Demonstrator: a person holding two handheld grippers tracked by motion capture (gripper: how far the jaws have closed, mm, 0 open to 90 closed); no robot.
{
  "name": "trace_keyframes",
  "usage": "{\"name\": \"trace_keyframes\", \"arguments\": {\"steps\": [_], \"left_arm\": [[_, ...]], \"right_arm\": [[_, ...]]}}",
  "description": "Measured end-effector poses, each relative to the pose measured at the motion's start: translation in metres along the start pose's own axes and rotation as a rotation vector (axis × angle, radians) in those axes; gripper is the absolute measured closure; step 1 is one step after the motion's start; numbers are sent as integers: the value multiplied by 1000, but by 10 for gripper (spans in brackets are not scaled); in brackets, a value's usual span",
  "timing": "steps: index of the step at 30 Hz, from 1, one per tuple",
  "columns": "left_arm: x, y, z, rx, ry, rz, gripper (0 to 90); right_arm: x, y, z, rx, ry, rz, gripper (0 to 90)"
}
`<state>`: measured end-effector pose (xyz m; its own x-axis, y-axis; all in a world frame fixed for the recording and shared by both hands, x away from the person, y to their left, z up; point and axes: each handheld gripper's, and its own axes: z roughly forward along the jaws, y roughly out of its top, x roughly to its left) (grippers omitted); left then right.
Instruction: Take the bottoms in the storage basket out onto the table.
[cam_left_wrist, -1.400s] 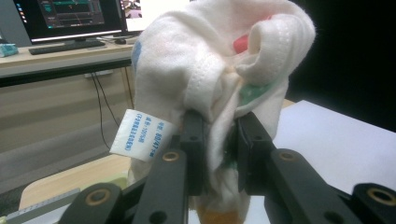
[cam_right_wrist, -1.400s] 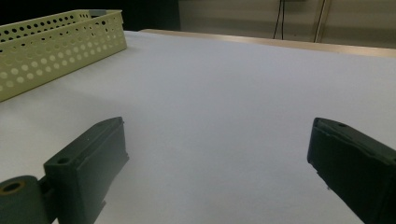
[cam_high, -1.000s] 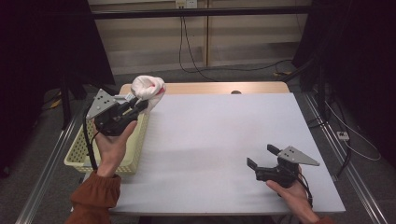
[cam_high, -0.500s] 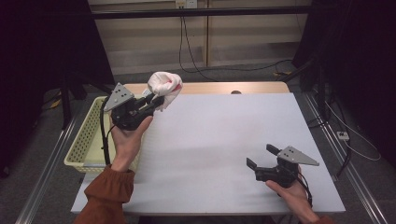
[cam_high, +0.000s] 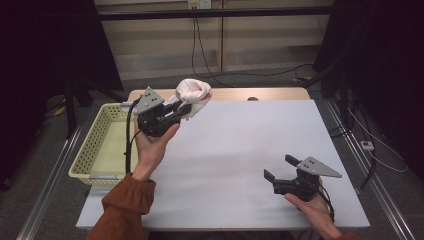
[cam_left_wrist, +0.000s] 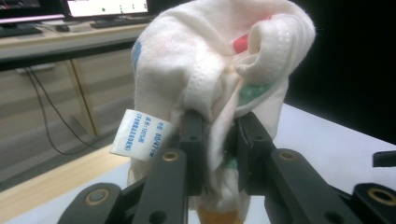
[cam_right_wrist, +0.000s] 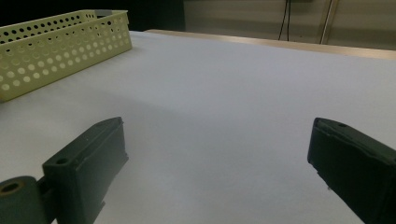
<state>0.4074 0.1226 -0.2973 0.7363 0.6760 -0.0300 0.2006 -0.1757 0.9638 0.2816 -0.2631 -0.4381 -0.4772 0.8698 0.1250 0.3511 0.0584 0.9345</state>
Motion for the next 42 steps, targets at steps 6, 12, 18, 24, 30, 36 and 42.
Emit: {"name": "trace_keyframes", "arguments": {"steps": [6,12,18,24,30,36,42], "left_arm": [[-4,-5,7,23,-29,-1,755],[-5,-10,13,52,-47,-1,755],[-5,-19,24,92,-55,-5,755],[-3,-30,36,135,-60,-8,755],[-4,-44,52,186,-68,-23,755],[-12,-49,61,213,-85,-23,754],[-11,-60,73,244,-88,-29,754]], "right_arm": [[0,0,-1,-1,-1,3,43],[0,0,-2,2,-2,3,43],[0,0,-3,-2,1,2,43],[0,-1,-2,-1,3,5,43],[0,-1,-2,4,2,0,43],[0,-1,-2,4,3,1,43],[0,-1,-2,1,4,4,43]]}}
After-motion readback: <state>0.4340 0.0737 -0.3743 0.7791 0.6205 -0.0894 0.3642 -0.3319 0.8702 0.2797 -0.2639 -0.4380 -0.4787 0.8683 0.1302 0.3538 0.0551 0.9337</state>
